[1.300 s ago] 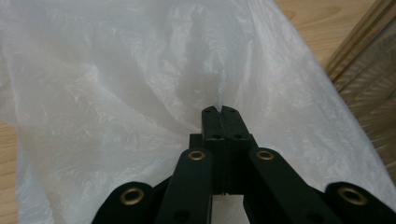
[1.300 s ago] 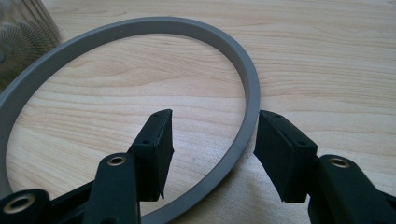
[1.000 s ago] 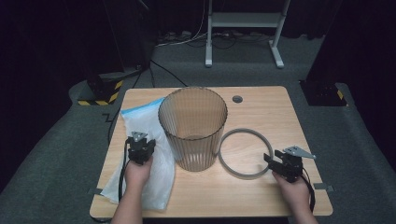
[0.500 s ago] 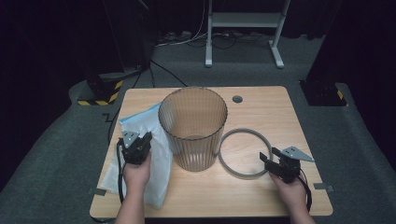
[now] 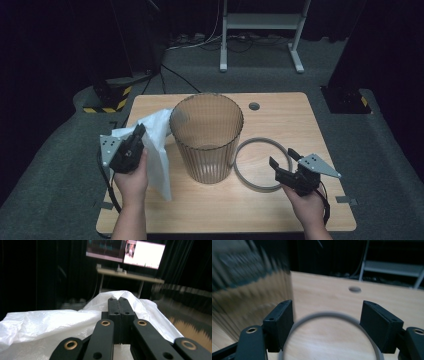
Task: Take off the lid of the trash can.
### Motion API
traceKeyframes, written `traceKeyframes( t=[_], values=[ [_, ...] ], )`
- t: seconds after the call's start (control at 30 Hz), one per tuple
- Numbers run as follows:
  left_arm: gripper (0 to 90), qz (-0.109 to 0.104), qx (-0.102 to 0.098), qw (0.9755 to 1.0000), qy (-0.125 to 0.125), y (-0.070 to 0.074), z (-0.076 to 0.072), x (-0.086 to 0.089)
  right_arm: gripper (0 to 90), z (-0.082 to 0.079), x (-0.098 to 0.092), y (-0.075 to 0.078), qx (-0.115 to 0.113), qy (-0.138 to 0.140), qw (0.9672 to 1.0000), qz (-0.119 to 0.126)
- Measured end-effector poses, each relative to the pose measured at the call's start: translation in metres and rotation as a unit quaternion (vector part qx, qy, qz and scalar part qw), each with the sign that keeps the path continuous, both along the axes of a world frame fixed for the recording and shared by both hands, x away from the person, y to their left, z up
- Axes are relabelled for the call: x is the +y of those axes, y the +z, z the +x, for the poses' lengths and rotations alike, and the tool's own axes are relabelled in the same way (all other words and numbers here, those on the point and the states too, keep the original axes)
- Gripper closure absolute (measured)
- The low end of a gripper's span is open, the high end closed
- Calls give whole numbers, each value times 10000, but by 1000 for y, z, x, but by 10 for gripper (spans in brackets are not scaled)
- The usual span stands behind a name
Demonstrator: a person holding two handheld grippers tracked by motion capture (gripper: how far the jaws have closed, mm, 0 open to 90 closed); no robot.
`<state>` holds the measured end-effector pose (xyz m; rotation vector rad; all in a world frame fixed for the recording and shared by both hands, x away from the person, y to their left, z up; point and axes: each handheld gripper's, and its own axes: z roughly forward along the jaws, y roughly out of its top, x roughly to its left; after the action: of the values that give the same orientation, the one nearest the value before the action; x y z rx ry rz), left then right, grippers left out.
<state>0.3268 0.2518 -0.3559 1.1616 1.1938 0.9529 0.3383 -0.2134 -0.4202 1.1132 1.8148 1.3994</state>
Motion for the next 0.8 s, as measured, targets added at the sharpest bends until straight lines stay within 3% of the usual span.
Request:
traceKeyframes(
  t=[0.23, 0.43, 0.63, 0.8],
  values=[
    [899, 75, -524, 9986, -90, 34, -2, -14, 293, -10, 37, 48, -517, 422, 9977, 140],
    [899, 174, -748, 9966, -284, 52, 1, -35, 334, -13, 72, 72, -750, 869, 9930, 264],
    [899, 189, -915, 9944, -485, 67, 4, -56, 357, -18, 103, 89, -935, 1295, 9867, 315],
    [899, 297, -1022, 9925, -606, 78, 4, -72, 374, -29, 129, 105, -1088, 1667, 9794, 334]
  ],
)
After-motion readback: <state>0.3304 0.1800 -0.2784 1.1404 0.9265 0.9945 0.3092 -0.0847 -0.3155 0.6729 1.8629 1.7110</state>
